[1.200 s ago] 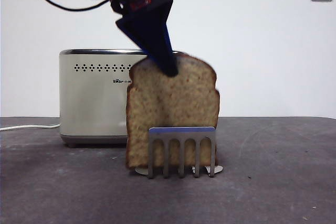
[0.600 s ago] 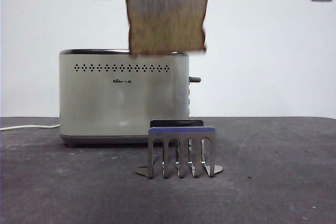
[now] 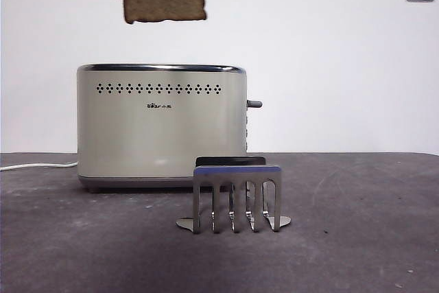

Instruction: Pick up a slice of bread from the rack,put the bread on the toaster,press the button

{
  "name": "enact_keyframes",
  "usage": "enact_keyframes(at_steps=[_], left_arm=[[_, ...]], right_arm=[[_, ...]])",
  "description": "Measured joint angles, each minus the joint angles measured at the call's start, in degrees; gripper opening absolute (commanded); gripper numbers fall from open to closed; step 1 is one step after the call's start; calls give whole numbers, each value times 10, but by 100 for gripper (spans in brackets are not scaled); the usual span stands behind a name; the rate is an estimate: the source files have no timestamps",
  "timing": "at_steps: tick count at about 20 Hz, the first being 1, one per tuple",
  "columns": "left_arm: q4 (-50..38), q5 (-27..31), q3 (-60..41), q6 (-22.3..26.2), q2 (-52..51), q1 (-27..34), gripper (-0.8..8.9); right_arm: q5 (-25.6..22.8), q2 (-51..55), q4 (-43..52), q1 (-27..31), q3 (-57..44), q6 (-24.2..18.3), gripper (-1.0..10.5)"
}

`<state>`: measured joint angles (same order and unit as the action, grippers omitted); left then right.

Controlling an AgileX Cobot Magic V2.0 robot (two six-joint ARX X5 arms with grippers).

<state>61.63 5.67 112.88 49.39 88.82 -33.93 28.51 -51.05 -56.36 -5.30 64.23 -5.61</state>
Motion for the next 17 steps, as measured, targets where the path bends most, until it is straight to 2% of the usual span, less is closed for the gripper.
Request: enact_keyframes(at_steps=[6, 17], left_arm=[[-4, -83, 0, 48, 15, 59, -9], [-3, -134, 0, 61, 88, 82, -9]], right_arm=[[0, -23, 0, 0, 0, 0, -11], [0, -32, 0, 0, 0, -3, -11]])
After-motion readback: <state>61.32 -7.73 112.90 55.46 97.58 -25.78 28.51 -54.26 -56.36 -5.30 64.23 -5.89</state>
